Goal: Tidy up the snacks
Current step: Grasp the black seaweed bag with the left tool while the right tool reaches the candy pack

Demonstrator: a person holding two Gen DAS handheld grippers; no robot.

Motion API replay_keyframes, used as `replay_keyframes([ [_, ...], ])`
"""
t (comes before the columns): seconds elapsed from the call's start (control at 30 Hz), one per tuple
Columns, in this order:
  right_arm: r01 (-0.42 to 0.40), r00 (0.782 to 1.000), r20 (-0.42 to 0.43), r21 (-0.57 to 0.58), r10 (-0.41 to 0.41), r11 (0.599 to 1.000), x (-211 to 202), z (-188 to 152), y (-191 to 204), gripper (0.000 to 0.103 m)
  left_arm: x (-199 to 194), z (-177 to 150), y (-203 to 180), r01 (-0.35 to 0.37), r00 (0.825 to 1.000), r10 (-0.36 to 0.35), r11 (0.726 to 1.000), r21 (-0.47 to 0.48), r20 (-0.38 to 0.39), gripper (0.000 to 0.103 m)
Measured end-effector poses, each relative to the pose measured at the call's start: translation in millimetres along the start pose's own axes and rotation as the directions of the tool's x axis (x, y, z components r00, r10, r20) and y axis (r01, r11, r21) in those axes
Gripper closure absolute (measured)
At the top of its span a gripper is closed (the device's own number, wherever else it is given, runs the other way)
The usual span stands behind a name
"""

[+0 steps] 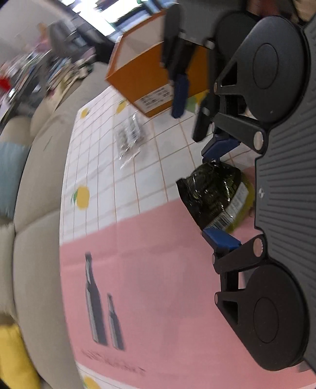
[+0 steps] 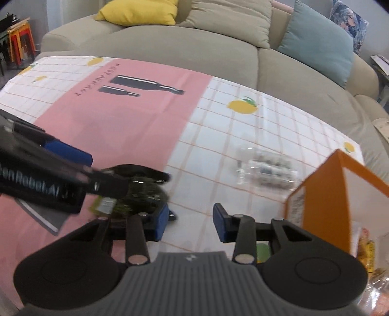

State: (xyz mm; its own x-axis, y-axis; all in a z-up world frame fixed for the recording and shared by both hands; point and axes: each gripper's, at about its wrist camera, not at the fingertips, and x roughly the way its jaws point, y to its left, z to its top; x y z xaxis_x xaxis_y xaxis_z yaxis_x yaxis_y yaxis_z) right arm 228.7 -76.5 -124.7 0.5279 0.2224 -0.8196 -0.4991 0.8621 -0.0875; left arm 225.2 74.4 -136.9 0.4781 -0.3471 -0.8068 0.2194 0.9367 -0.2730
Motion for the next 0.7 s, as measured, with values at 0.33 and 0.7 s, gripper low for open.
replay_keyframes([
  [0.33,-0.003,0.999,-0.037,0.036,0.004,0.999,3,6,-40,0.065,37,5,-14,0.008,0.997,0.011,0.965,0.262,-0.071,0.023],
  [0.7,0.038,0.998,-0.046,0.044,-0.036,0.998,26,32,-45,0.063,47,6,-16,-0.045,0.997,0.057,0.980,0.195,-0.058,0.030],
])
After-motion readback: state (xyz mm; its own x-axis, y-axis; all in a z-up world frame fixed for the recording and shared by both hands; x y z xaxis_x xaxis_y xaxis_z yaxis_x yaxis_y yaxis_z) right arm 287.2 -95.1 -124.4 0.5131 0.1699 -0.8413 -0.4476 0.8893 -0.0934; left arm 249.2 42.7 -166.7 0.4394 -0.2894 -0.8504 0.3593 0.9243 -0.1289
